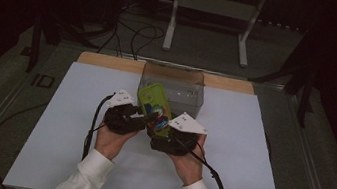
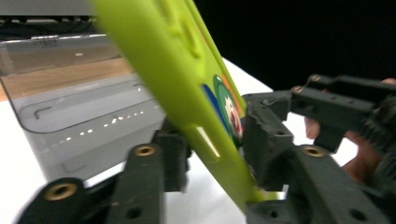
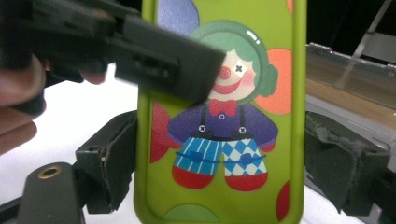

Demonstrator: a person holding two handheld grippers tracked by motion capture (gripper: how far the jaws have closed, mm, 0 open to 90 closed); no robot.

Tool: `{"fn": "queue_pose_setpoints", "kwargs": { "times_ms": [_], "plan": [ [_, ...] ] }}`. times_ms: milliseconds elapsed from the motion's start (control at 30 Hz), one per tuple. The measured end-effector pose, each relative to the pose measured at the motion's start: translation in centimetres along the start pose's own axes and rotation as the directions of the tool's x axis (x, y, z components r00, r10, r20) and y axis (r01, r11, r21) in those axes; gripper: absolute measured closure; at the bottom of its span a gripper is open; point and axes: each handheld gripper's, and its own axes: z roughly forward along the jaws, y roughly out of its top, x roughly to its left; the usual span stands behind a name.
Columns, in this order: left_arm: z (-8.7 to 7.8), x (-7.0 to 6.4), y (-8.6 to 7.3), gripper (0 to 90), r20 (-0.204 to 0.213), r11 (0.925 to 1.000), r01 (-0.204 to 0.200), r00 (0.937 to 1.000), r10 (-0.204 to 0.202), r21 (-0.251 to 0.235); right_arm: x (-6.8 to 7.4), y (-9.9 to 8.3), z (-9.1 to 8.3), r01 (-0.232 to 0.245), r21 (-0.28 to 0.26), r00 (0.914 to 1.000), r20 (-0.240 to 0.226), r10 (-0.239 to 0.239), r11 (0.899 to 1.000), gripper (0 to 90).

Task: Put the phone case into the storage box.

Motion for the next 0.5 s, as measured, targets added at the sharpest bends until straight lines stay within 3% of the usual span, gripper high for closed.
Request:
{"fn": "queue_pose_setpoints", "kwargs": {
  "times_ms": [233,300,500],
  "plan": [
    [0.4,-1.2,0.3,77.1,0.006,0.9989,-0.045,0.999,0.045,0.016,0.1,-0.1,0.5,0.014,0.022,0.999,0.042,-0.015,1.0,15.9],
    [0.4,-1.4,0.5,77.4,0.001,0.9978,-0.064,0.9979,0.064,0.016,-0.1,-0.1,0.6,-0.004,0.027,0.9996,0.029,0.003,1.0,15.7],
    [0.3,-1.6,0.8,77.5,-0.016,0.996,-0.087,0.996,0.088,0.02,-0.5,-0.1,0.4,0.005,0.024,1.0,-0.005,-0.005,1.0,14.0]
  ]
}}
